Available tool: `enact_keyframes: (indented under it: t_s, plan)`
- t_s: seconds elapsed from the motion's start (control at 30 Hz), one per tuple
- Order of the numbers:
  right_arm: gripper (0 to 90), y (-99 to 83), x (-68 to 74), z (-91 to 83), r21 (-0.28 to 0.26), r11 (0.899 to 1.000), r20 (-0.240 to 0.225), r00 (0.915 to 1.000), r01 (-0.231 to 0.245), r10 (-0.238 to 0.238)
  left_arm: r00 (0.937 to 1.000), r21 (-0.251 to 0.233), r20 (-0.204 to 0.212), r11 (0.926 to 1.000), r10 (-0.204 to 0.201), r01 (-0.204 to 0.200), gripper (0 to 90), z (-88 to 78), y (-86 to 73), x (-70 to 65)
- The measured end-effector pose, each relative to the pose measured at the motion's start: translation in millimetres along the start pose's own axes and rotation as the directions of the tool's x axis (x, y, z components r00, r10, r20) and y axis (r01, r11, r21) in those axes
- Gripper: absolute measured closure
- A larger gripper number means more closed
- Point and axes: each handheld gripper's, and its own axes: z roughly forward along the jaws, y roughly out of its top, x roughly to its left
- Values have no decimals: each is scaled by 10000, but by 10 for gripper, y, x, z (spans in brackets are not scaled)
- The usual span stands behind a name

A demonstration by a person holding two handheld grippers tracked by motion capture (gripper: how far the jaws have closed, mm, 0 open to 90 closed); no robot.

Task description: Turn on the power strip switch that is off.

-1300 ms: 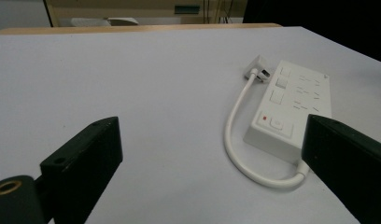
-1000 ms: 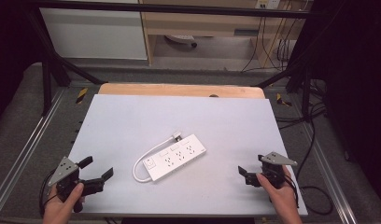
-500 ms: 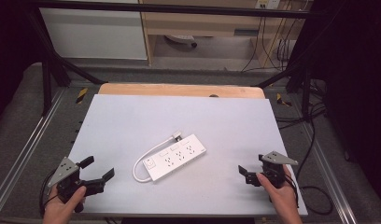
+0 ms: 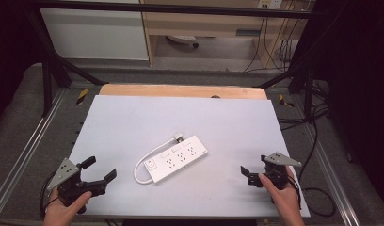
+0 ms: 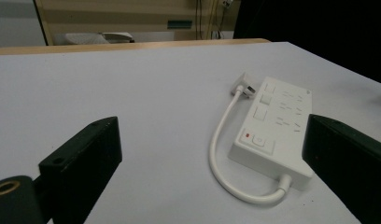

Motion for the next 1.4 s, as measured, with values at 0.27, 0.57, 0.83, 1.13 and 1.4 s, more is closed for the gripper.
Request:
enact_keyframes:
  t_s: [0.27,0.57,0.83,1.13,1.4]
  plan:
    - [38,9,-1,-7,-81,10000,-42,10000,-33,32,10000,-144,71,9999,-1,2,47,-10,57,-26]
    - [37,11,-13,-11,-115,9999,-25,9999,-99,99,9998,-408,175,9991,-86,93,45,-12,187,-31]
    - [37,11,-21,-15,-131,9998,-8,9999,-117,117,9997,-394,225,9992,93,-84,46,38,284,-73]
    - [37,11,-24,-15,-135,9998,39,9999,-132,132,9992,-360,358,9992,186,-173,41,65,358,-86]
    - [37,10,-27,-17,-137,9997,33,9998,-195,196,9987,-255,467,9995,214,-202,40,136,426,-112]
